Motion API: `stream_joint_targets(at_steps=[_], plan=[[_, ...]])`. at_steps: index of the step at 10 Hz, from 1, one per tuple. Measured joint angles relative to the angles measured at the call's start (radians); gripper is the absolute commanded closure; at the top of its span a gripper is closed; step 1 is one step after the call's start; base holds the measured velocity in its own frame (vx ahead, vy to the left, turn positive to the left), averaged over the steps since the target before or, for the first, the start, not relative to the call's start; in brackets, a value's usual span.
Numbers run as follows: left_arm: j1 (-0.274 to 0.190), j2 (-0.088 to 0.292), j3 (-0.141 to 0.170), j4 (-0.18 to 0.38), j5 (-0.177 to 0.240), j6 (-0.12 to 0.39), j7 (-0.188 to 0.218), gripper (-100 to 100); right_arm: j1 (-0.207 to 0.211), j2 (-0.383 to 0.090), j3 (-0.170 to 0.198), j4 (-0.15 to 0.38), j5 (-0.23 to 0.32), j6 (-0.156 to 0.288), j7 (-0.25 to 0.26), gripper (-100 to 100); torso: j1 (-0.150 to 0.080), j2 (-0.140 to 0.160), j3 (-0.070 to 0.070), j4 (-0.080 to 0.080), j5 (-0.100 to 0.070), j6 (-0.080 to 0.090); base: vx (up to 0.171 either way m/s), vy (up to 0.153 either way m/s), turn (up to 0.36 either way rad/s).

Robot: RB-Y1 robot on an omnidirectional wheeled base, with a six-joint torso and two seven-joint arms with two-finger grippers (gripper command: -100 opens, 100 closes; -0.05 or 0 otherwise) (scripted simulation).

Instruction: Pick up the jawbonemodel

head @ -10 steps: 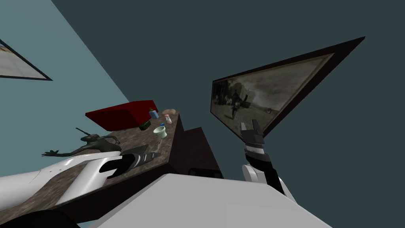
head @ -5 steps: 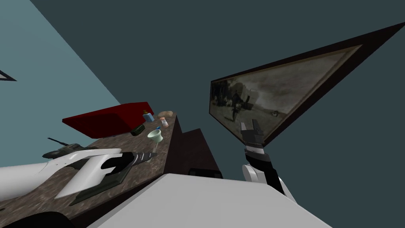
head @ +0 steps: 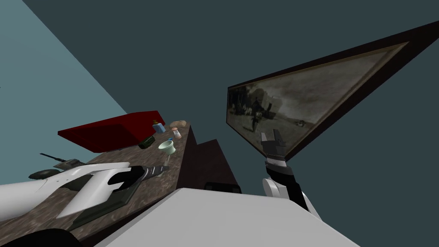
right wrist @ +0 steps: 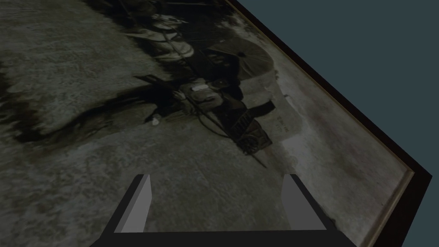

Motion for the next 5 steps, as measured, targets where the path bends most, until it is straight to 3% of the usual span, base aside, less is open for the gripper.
stream_joint_targets(at_steps=[1, 4, 5], plan=[[0.099, -0.001, 0.079, 0.005, -0.044, -0.013, 0.030, -100, 0.000, 0.000, 0.001, 0.000, 0.000, 0.000, 0.000, 0, 0.001, 0.000, 0.000, -0.001, 0.001, -0.001, 0.010, -0.009, -0.009], [0.019, -0.027, 0.008, 0.017, -0.011, -0.012, -0.014, -100, 0.000, -0.001, 0.005, 0.001, 0.001, 0.000, -0.001, 0, 0.001, -0.002, -0.002, -0.002, 0.004, 0.001, 0.006, -0.004, -0.020], [0.015, -0.047, 0.001, 0.022, -0.023, -0.012, -0.018, -100, -0.001, -0.002, 0.009, 0.001, 0.002, 0.000, -0.002, 0, 0.000, -0.003, -0.003, -0.003, 0.006, 0.004, 0.016, -0.015, -0.072]])
